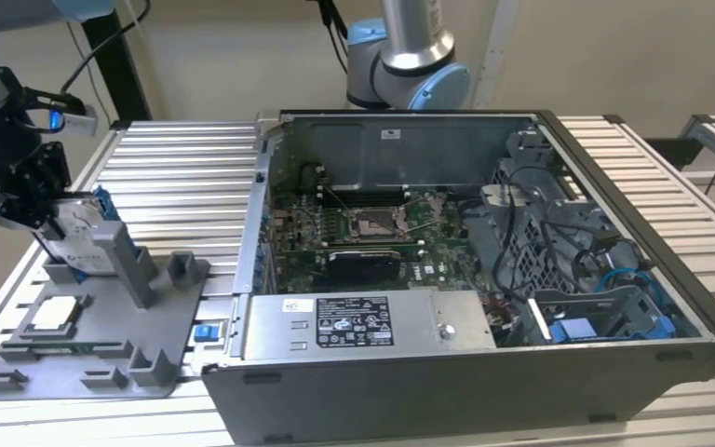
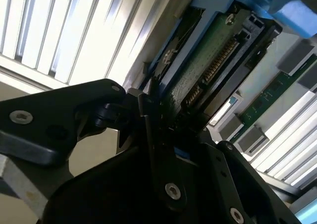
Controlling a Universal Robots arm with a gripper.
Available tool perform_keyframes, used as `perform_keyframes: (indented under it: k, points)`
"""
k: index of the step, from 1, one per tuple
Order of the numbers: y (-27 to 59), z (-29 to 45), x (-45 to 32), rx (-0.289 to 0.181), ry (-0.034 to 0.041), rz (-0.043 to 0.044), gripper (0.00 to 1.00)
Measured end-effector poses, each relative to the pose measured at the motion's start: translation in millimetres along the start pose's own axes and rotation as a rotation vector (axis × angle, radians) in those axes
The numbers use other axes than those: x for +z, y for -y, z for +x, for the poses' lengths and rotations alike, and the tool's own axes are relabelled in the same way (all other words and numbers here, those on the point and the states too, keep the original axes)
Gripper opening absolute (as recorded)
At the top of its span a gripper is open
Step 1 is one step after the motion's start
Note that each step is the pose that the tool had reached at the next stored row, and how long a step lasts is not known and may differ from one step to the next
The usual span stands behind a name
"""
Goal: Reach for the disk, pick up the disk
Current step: 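Pick up the disk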
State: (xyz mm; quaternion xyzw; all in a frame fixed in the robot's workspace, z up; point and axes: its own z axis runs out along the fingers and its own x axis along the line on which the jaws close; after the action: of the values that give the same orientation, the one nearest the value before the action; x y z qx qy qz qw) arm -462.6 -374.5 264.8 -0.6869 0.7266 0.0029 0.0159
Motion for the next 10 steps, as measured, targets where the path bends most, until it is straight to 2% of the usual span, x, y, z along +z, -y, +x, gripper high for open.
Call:
perform_keyframes:
  k: [10]
  points:
    - [0.0, 0.0, 0.5, 0.000, 0.0000, 0.0000, 0.00]
